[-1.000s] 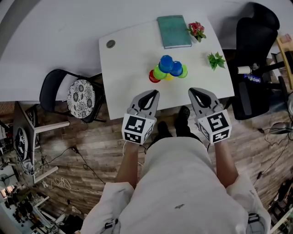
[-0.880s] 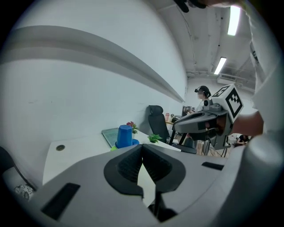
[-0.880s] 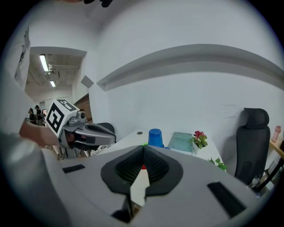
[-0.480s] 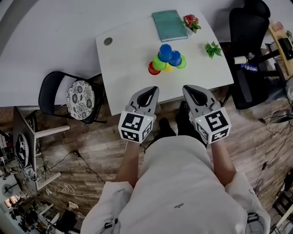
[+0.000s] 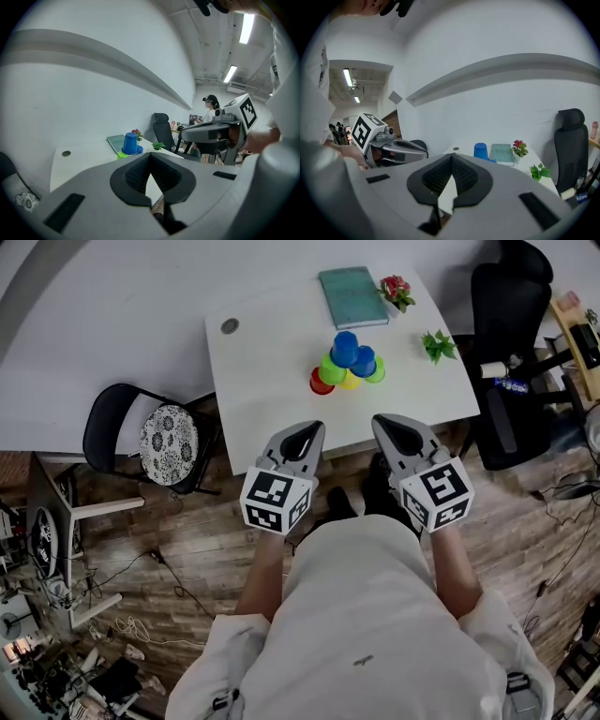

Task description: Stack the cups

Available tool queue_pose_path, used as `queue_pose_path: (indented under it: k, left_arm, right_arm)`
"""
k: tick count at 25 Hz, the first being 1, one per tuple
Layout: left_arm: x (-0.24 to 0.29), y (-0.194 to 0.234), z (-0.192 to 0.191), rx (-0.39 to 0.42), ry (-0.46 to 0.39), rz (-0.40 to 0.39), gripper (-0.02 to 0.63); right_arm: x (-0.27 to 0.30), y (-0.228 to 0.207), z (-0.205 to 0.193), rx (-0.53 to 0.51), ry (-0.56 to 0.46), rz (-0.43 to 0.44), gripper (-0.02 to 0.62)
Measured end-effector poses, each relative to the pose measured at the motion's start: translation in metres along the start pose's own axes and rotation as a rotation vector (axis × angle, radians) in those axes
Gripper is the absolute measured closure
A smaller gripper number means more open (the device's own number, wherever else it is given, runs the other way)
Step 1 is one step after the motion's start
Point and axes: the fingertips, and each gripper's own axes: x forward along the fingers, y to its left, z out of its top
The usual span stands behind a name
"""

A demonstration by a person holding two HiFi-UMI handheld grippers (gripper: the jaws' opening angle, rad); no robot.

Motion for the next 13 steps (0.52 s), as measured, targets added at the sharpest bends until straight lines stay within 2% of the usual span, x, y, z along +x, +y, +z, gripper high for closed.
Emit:
queue_pose_path:
  k: [13]
  left_arm:
    - [0.0002, 0.001, 0.0013, -0.007, -0.001, 0.002, 0.588]
  right_arm:
    - [-0.0024, -0.0006, 0.0006, 0.002, 0.003, 0.02, 0.594]
